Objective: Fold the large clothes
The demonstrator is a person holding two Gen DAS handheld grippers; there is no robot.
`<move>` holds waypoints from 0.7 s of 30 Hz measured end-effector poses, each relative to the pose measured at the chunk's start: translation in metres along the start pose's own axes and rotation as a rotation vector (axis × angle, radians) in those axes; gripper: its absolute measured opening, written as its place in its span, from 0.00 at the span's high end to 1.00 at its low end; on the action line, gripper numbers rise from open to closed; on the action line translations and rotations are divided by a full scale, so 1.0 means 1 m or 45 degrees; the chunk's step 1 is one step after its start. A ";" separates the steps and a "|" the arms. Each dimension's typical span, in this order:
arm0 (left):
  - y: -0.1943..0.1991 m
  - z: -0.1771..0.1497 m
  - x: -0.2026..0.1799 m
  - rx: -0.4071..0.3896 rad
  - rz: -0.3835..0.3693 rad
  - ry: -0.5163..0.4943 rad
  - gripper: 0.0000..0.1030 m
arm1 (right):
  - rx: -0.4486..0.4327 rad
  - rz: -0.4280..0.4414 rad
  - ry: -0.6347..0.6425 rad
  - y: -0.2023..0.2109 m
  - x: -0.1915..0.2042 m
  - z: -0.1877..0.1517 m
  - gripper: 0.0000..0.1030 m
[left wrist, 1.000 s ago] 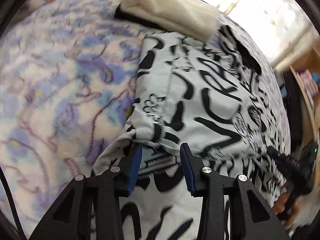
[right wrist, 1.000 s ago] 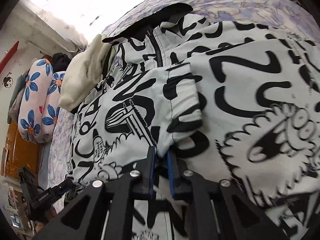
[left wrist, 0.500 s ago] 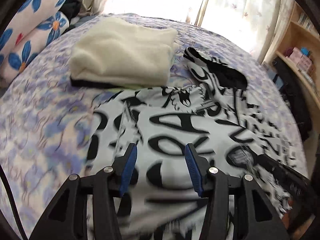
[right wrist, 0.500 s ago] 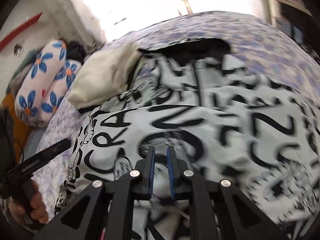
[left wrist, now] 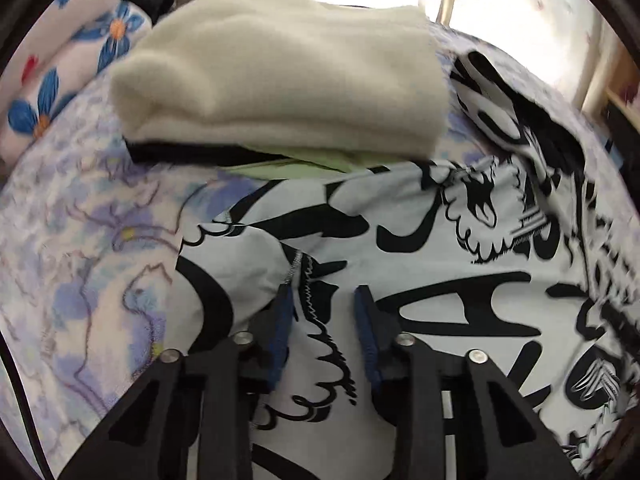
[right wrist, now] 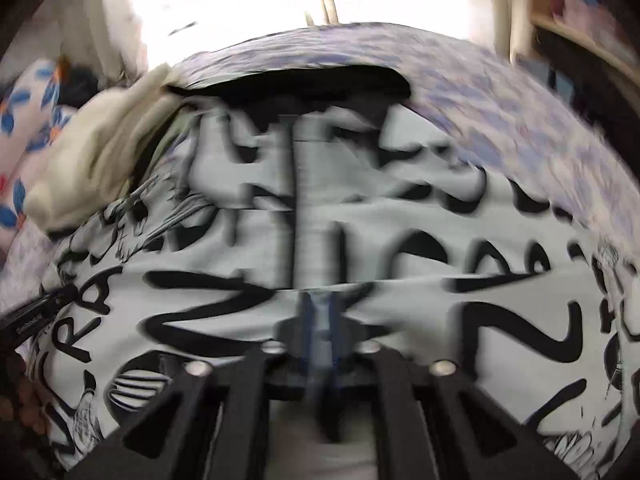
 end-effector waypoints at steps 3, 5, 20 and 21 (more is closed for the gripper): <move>0.003 -0.002 -0.002 -0.018 0.036 -0.032 0.71 | 0.043 -0.104 -0.027 0.004 -0.029 -0.012 1.00; 0.007 -0.007 -0.007 -0.004 0.059 -0.051 0.69 | 0.039 -0.028 -0.100 0.015 -0.036 -0.018 0.96; 0.089 -0.102 -0.003 0.096 -0.086 0.031 0.53 | -0.247 -0.017 -0.073 0.118 0.037 -0.032 0.96; 0.089 -0.106 -0.001 0.095 -0.080 0.039 0.53 | -0.260 -0.010 -0.073 0.120 0.038 -0.031 0.96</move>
Point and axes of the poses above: each gripper's, at about its wrist camera, not at the fingertips, and y roughly against the way its jaws point, x to its left, z to its top, the point moved 7 cm from there along -y, roughly the way its jaws point, and after that the axes turned 14 degrees about y, right-handed, at the moved point
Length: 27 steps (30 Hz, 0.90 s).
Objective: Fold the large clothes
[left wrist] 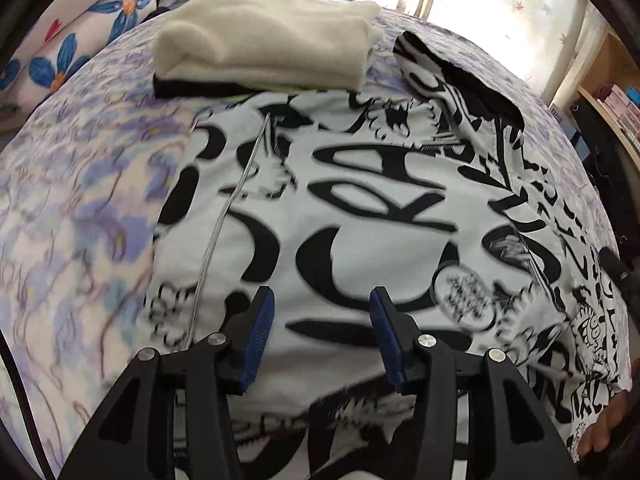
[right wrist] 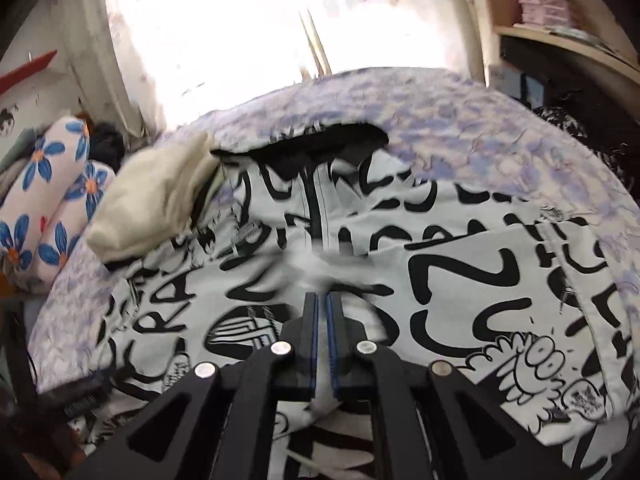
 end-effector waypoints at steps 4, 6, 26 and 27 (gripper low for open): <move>-0.001 -0.009 0.002 -0.018 0.033 -0.021 0.53 | 0.079 0.152 0.097 -0.011 0.030 -0.007 0.93; -0.001 -0.009 0.002 -0.026 0.039 -0.024 0.53 | 0.166 0.211 0.130 -0.027 0.040 -0.019 0.93; 0.011 -0.015 0.010 -0.017 0.045 -0.020 0.53 | 0.264 0.130 0.033 -0.027 0.010 -0.045 0.93; 0.014 -0.016 0.010 -0.018 0.045 -0.024 0.53 | 0.259 0.133 0.031 -0.023 0.010 -0.045 0.93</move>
Point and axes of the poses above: each gripper's, at about its wrist camera, not at the fingertips, and y roughly against the way its jaws point, x to its left, z to its top, the point moved 7 cm from there along -y, roughly the way its jaws point, and after that the axes turned 14 degrees about y, right-handed, at the moved point
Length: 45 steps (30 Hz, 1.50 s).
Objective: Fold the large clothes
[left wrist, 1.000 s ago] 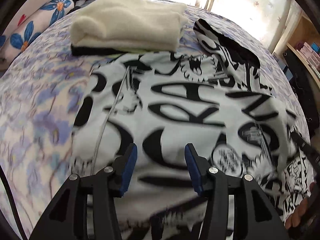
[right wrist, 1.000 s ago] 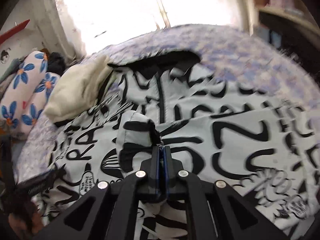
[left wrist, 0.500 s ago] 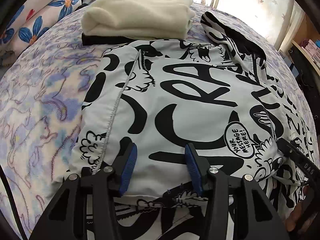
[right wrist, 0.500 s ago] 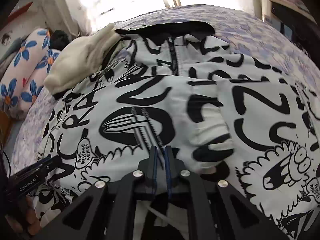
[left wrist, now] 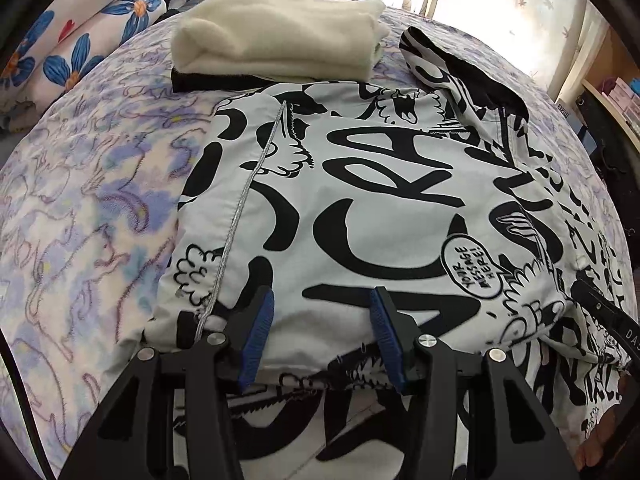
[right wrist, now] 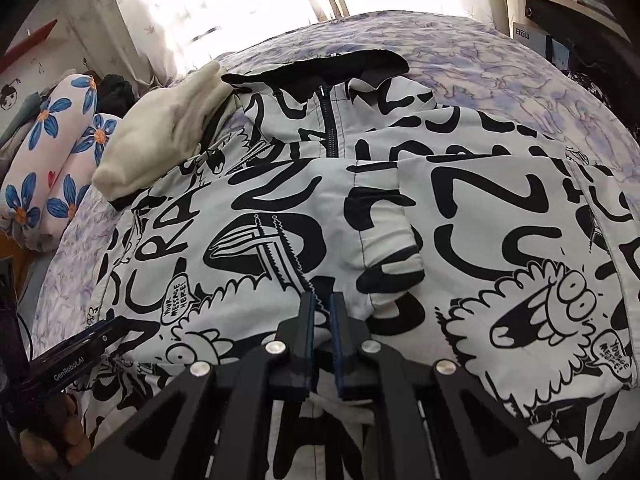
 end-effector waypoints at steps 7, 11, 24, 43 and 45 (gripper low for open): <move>0.024 -0.020 0.006 0.009 -0.008 -0.020 0.53 | -0.026 -0.002 -0.007 0.027 0.001 -0.011 0.93; 0.038 -0.031 0.014 0.017 -0.011 -0.022 0.53 | -0.046 -0.003 -0.023 0.046 -0.001 -0.020 0.93; 0.083 -0.061 0.045 -0.007 -0.008 -0.033 0.52 | -0.072 -0.024 -0.032 0.090 0.000 -0.049 0.93; 0.138 -0.106 0.093 -0.020 0.028 -0.083 0.27 | -0.186 0.000 -0.056 0.175 -0.025 -0.106 0.59; 0.137 -0.113 0.105 0.018 0.019 -0.061 0.27 | -0.186 -0.001 -0.046 0.182 -0.029 -0.112 0.59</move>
Point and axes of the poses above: each gripper's, at about its wrist camera, not at the fingertips, and y roughly against the way its jaws point, x to its left, z to its top, the point moved 7 cm from there along -y, roughly the way its jaws point, and after that the axes turned 14 degrees about y, right-handed, at the moved point
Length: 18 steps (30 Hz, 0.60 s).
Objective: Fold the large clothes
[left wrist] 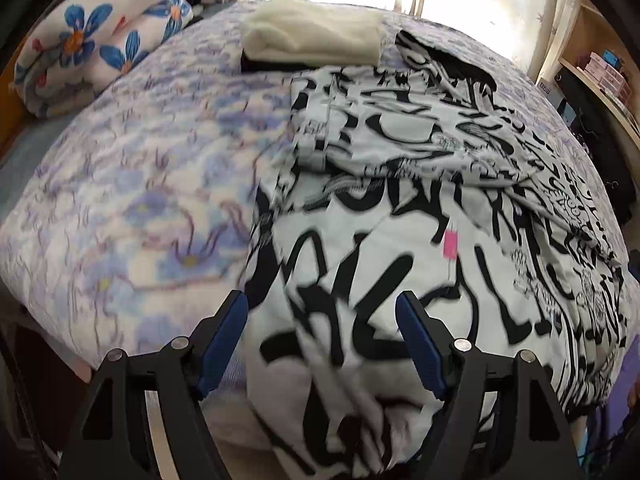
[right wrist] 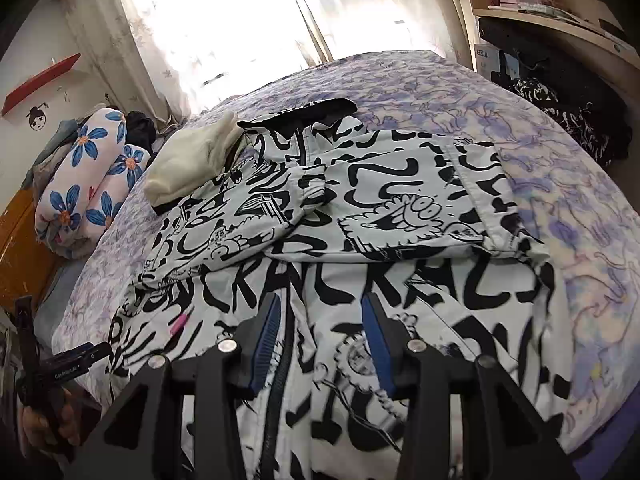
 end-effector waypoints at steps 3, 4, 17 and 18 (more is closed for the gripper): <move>-0.005 -0.015 0.013 0.076 -0.024 0.033 0.27 | 0.017 -0.030 0.014 0.012 -0.011 -0.011 0.58; -0.006 -0.020 0.016 0.097 -0.035 0.038 0.27 | 0.026 -0.042 0.011 0.016 -0.017 -0.017 0.58; -0.016 -0.072 0.026 0.281 -0.177 0.054 0.23 | 0.236 -0.029 -0.236 0.045 -0.090 -0.106 0.56; -0.016 -0.076 0.024 0.289 -0.181 0.038 0.22 | 0.258 -0.033 -0.234 0.045 -0.092 -0.111 0.56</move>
Point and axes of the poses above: each gripper's, at about its wrist camera, not at the fingertips, and y roughly against the way its jaws point, x to its left, z to its top, the point moved 7 cm from there along -y, roughly the way its jaws point, and after that the axes turned 14 degrees about y, right-handed, at the moved point
